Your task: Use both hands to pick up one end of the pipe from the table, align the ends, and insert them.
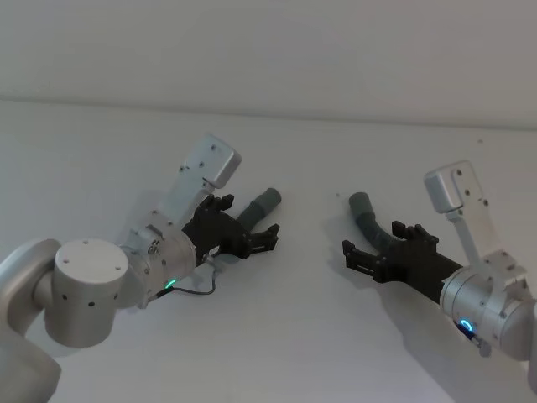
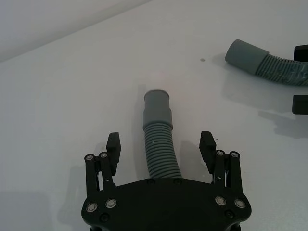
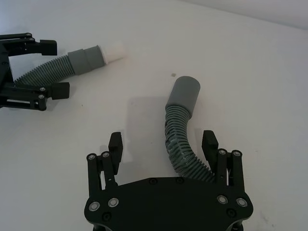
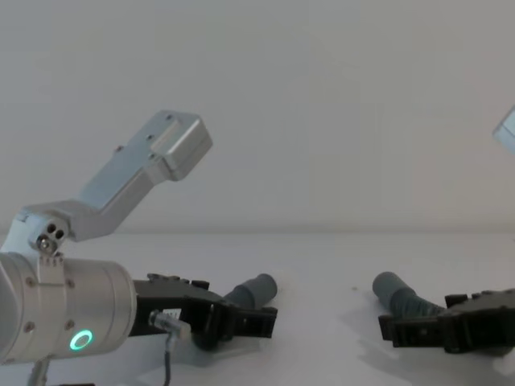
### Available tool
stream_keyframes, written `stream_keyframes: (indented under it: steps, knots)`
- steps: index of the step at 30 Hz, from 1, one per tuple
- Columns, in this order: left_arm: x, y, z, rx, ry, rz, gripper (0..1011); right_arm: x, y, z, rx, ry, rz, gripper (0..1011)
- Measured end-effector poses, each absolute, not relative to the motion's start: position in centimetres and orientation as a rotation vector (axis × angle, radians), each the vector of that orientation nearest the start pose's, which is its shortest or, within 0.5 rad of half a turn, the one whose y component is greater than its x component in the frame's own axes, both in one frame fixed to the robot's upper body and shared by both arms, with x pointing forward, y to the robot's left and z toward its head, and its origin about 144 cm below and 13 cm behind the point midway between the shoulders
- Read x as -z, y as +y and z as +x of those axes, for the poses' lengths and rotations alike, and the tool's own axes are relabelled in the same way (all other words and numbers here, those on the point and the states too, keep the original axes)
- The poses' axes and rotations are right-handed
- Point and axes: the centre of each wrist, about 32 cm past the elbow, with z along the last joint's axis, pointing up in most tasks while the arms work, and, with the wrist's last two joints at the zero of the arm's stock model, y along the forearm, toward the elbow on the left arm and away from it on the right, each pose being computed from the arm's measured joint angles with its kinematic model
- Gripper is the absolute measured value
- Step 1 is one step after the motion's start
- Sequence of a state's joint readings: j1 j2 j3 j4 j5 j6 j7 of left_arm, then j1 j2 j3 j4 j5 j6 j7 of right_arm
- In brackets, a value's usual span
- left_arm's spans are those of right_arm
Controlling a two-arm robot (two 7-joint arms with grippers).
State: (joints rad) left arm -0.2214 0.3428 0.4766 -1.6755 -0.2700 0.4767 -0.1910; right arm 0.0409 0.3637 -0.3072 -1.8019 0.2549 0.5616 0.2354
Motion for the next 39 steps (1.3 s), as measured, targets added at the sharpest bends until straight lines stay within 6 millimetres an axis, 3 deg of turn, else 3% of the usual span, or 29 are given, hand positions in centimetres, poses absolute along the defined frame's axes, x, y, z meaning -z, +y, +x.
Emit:
stream_keyframes:
  steps: [9,11,19,24,35,39]
  knots:
    - [-120.65,17.62,47.96,-0.936,0.101,0.357,997,-120.13,-21.63,44.98,0.988,0.208,-0.394,998]
    - [-120.64,17.63,47.94,-0.938,0.101,0.357,981,-120.1,-21.62,45.03,0.987,0.209,-0.394,957]
    - [-120.63,17.65,47.88,-0.943,0.102,0.355,797,-120.04,-21.58,45.12,0.987,0.21,-0.393,771]
    - [-120.63,17.67,47.87,-0.945,0.102,0.355,642,-120.0,-21.58,45.16,0.987,0.211,-0.393,581]
    - [-120.64,17.66,47.84,-0.947,0.102,0.354,306,-119.97,-21.56,45.2,0.987,0.211,-0.392,272]
    - [-120.64,17.66,47.84,-0.948,0.102,0.353,306,-119.98,-21.55,45.21,0.987,0.211,-0.392,195]
